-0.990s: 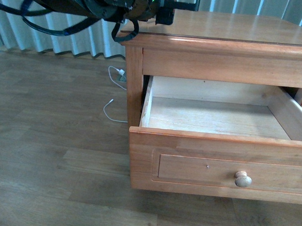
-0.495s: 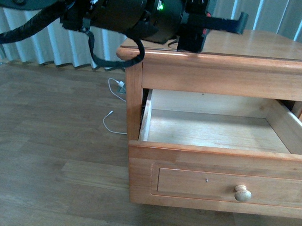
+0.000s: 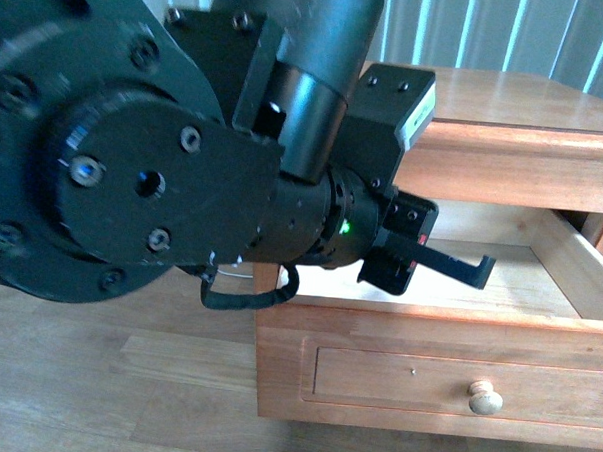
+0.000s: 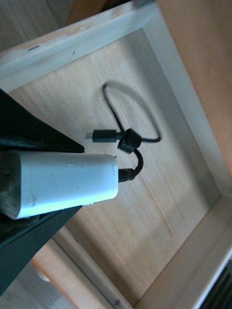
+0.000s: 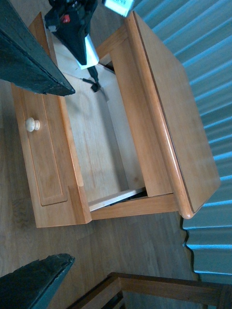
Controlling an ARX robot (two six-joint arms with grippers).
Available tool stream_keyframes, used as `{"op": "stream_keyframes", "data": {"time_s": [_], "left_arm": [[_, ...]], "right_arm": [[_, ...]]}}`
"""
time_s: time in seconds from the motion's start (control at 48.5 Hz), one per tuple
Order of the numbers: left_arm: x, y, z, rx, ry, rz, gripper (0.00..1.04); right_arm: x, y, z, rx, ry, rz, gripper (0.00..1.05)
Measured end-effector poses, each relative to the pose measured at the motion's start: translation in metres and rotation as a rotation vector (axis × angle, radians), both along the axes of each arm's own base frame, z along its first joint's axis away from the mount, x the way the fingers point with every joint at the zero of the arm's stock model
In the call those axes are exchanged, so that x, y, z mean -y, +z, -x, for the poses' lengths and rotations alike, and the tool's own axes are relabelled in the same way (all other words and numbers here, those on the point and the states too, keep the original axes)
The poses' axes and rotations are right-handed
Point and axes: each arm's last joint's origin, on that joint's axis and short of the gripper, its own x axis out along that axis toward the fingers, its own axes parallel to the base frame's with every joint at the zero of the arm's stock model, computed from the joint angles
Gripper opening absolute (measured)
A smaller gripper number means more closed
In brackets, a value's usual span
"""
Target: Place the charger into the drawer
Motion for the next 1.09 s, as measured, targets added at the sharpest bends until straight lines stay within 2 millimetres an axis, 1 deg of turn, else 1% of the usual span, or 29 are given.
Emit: {"op": "stream_keyframes", "data": {"time_s": [0.041,0.144,0.433,0.474,0.536,0.619,0.639,0.701,0.722,0.804,0.845,0.866,0.887,0.948,0.969,1.031,1.052,1.093], "left_arm": [[0.003,-0.008,-0.004,-0.026,0.005,-0.003,0.23],[0.009,-0.02,-0.013,-0.051,0.021,-0.002,0.23],[0.02,-0.023,-0.037,-0.038,0.098,0.036,0.24],[0.021,-0.024,-0.039,-0.036,0.106,0.046,0.31],[0.022,-0.024,-0.042,-0.018,0.142,0.05,0.46],[0.022,-0.023,-0.043,-0.009,0.17,0.053,0.56],[0.022,-0.022,-0.044,-0.001,0.186,0.053,0.62],[0.021,-0.021,-0.045,0.014,0.212,0.053,0.72],[0.02,-0.019,-0.045,0.024,0.223,0.054,0.78],[0.012,-0.011,-0.044,0.055,0.268,0.061,0.92],[0.006,-0.003,-0.043,0.072,0.286,0.07,0.99],[0.003,0.002,-0.042,0.082,0.295,0.077,1.01],[0.001,0.004,-0.041,0.088,0.302,0.079,1.01],[-0.012,0.021,-0.037,0.124,0.334,0.102,0.98],[-0.015,0.024,-0.036,0.13,0.339,0.106,0.98],[-0.03,0.043,-0.03,0.168,0.372,0.131,0.99],[-0.038,0.051,-0.026,0.187,0.389,0.143,0.99],[-0.046,0.059,-0.021,0.203,0.403,0.153,0.99]], "right_arm": [[0.0,0.0,0.0,0.0,0.0,0.0,0.97],[0.0,0.0,0.0,0.0,0.0,0.0,0.97],[0.0,0.0,0.0,0.0,0.0,0.0,0.97],[0.0,0.0,0.0,0.0,0.0,0.0,0.97],[0.0,0.0,0.0,0.0,0.0,0.0,0.97],[0.0,0.0,0.0,0.0,0.0,0.0,0.97],[0.0,0.0,0.0,0.0,0.0,0.0,0.97],[0.0,0.0,0.0,0.0,0.0,0.0,0.97],[0.0,0.0,0.0,0.0,0.0,0.0,0.97],[0.0,0.0,0.0,0.0,0.0,0.0,0.97],[0.0,0.0,0.0,0.0,0.0,0.0,0.97],[0.0,0.0,0.0,0.0,0.0,0.0,0.97],[0.0,0.0,0.0,0.0,0.0,0.0,0.97],[0.0,0.0,0.0,0.0,0.0,0.0,0.97],[0.0,0.0,0.0,0.0,0.0,0.0,0.97],[0.0,0.0,0.0,0.0,0.0,0.0,0.97],[0.0,0.0,0.0,0.0,0.0,0.0,0.97],[0.0,0.0,0.0,0.0,0.0,0.0,0.97]]}}
